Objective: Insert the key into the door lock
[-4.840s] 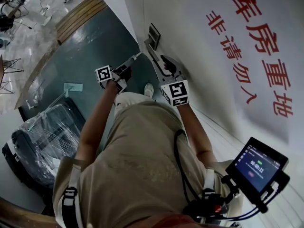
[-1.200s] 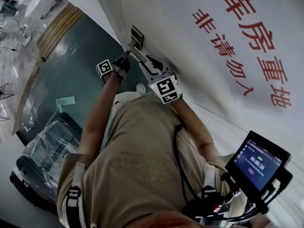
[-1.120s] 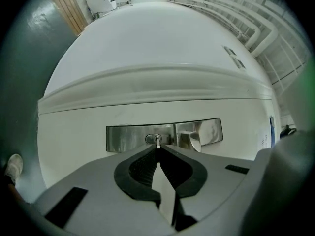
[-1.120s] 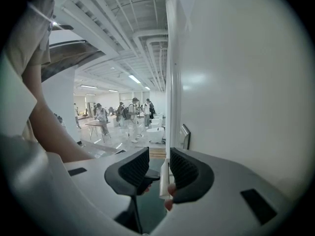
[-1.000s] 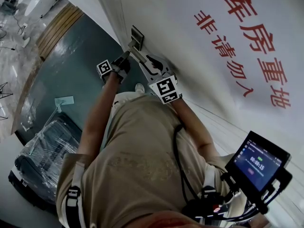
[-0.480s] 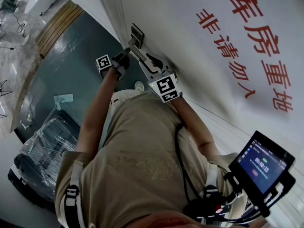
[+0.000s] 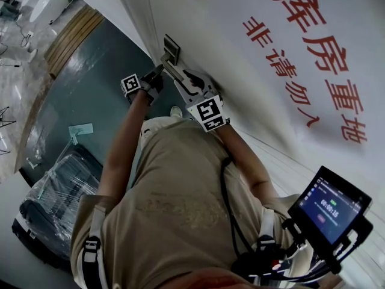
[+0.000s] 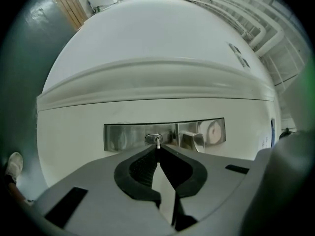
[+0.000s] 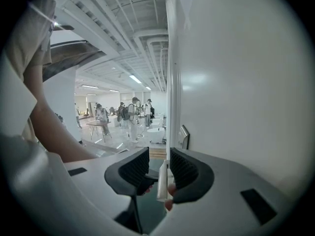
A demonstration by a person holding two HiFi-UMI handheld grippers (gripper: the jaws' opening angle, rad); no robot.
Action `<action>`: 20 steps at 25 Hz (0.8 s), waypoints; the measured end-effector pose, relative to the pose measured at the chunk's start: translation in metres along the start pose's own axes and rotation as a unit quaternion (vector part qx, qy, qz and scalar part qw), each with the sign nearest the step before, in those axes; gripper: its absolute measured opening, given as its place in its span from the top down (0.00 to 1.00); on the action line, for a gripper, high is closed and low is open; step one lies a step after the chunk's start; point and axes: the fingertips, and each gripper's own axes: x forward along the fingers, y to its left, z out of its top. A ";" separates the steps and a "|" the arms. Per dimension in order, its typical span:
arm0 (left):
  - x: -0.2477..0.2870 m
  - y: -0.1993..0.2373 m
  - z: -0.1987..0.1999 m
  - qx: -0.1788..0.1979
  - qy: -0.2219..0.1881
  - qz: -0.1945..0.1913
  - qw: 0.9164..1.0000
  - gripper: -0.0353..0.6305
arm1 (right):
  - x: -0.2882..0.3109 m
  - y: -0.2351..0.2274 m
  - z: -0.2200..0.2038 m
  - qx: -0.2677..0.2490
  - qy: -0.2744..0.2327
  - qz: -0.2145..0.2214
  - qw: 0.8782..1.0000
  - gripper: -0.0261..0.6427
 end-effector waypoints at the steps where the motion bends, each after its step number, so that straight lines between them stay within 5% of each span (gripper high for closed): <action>1: 0.000 0.001 -0.001 0.001 0.002 0.002 1.000 0.90 | 0.000 0.000 0.000 -0.001 0.001 -0.001 1.000 0.75; 11: 0.001 -0.002 0.001 0.040 0.026 0.024 0.999 0.90 | 0.005 0.001 0.004 -0.002 -0.003 -0.001 1.000 0.75; 15: 0.000 -0.001 0.006 0.006 0.001 0.017 1.000 0.90 | 0.009 0.001 0.008 -0.003 -0.008 -0.002 1.000 0.75; 20: 0.002 0.001 0.002 0.015 0.006 0.015 1.000 0.90 | 0.006 0.001 0.005 0.001 -0.005 -0.002 1.000 0.75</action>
